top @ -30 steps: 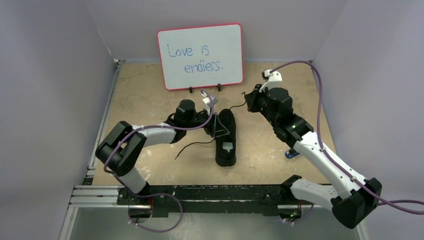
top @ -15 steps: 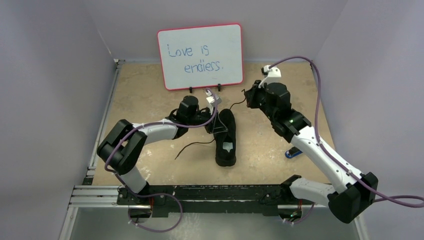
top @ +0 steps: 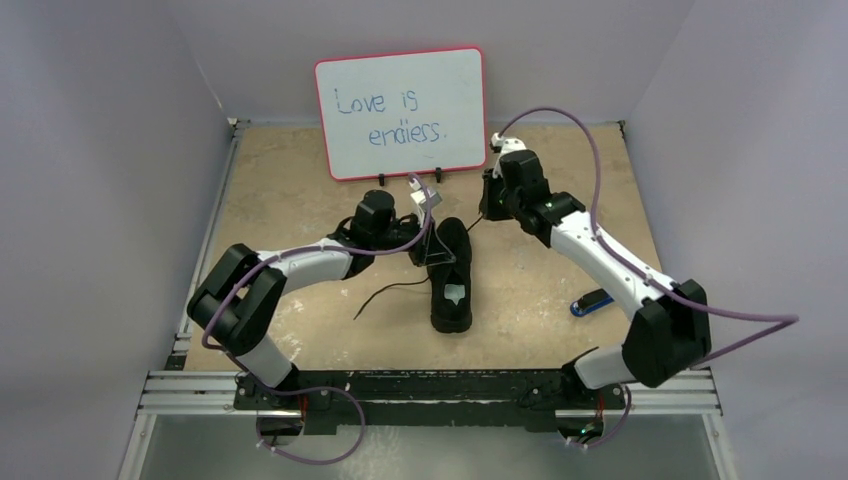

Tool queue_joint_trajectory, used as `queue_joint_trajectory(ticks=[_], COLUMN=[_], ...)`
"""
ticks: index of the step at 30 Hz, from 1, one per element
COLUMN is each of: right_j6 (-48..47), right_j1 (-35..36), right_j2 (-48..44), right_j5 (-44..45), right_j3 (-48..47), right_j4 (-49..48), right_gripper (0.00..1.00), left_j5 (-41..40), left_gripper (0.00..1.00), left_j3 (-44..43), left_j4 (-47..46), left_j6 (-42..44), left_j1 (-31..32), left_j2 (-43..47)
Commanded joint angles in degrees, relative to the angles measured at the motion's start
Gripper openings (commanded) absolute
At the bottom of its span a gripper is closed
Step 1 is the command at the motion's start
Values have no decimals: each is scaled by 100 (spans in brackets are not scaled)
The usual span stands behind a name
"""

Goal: Tie the shoes

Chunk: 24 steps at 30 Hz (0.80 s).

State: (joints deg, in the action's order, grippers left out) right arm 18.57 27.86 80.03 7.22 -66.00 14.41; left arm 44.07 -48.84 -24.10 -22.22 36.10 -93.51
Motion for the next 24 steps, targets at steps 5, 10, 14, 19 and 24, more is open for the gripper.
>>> queue_joint_trajectory(ticks=[5, 10, 14, 19, 24], right_j6=[-1181, -2840, -2969, -3829, -4506], right_j1=[-637, -729, -1062, -1067, -1070], right_j2=[-142, -920, -1244, -524, -174], right_j5=[-1588, -4210, -6066, -6739, -7153], right_j3=[-318, 622, 1867, 1875, 2142], right_j4=[1368, 282, -2189, -2242, -2487], right_gripper=[85, 90, 96, 95, 92], left_j5=[25, -12, -11, 74, 26], left_gripper=[0, 0, 0, 0, 0], left_j3=[120, 206, 70, -168, -231], left_j4=[-458, -862, -880, -708, -649], left_j6=[-624, -1039, -1169, -1210, -1200], left_j1=[-10, -19, -24, -26, -25], left_j2=[277, 246, 202, 145, 141])
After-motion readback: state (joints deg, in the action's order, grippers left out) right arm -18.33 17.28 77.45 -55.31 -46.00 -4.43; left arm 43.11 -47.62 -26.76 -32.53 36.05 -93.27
